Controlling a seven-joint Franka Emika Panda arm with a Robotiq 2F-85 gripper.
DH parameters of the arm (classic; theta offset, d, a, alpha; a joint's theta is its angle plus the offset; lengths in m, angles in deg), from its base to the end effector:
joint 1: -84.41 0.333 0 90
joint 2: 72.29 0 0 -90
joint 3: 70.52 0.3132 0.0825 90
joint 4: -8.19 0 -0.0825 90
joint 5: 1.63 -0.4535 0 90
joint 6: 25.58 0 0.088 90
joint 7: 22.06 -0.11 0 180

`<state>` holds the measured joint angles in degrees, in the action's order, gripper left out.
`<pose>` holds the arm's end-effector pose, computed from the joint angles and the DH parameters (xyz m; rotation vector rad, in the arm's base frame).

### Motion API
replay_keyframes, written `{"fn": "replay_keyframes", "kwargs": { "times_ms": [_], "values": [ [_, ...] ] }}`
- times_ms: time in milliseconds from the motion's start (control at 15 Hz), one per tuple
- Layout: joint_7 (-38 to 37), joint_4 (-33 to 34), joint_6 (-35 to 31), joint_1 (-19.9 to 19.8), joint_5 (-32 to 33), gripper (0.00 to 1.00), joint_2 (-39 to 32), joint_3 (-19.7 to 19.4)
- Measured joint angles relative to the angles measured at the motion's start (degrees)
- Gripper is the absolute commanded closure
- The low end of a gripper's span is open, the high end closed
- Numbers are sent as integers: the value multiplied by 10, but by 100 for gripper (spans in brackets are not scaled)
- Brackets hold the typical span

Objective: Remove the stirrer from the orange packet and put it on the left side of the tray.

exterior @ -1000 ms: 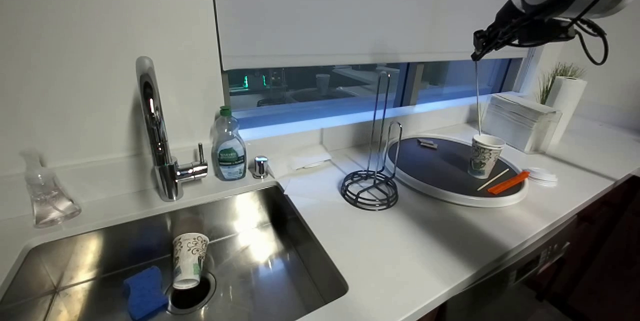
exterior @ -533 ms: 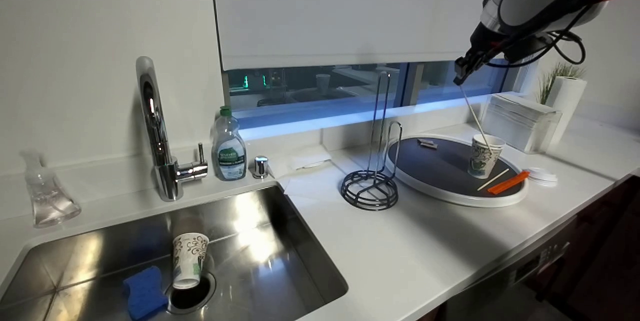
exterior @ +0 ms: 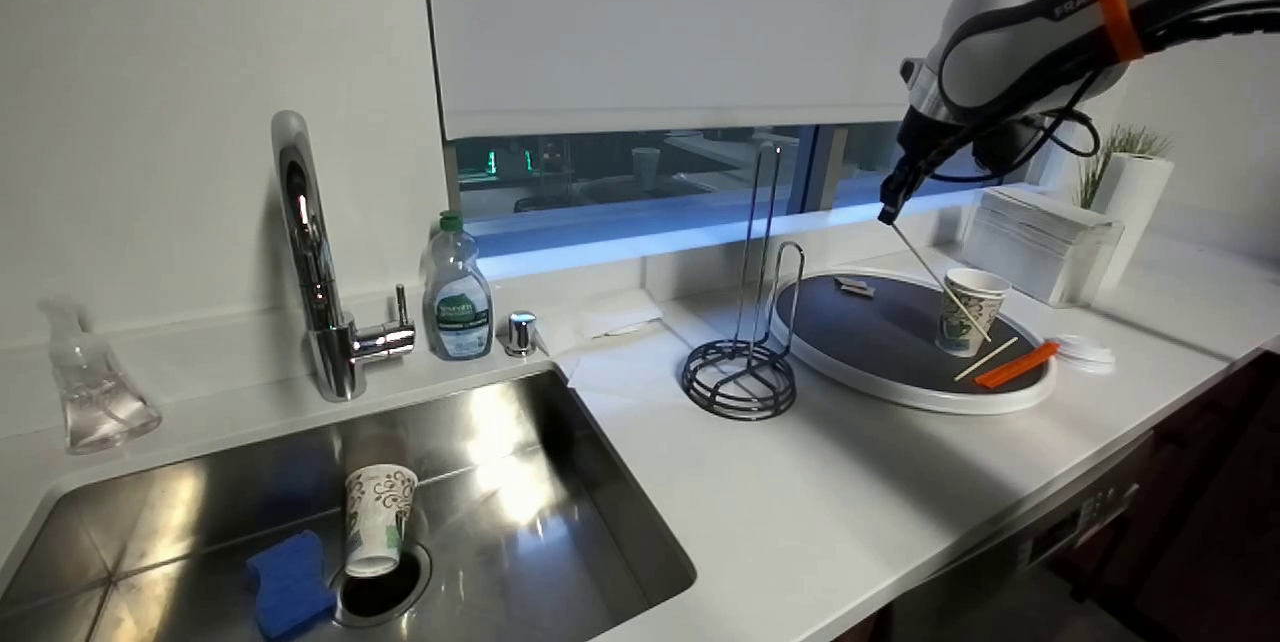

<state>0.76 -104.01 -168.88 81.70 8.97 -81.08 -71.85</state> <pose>0.6822 -0.0469 0.3987 2.7975 0.6483 0.5017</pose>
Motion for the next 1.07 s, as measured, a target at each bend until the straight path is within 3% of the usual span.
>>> {"fn": "replay_keyframes", "kwargs": {
  "times_ms": [1067],
  "values": [
    [12, 84, 19, -5, -25, 98, -120, 15]
  ]
}}
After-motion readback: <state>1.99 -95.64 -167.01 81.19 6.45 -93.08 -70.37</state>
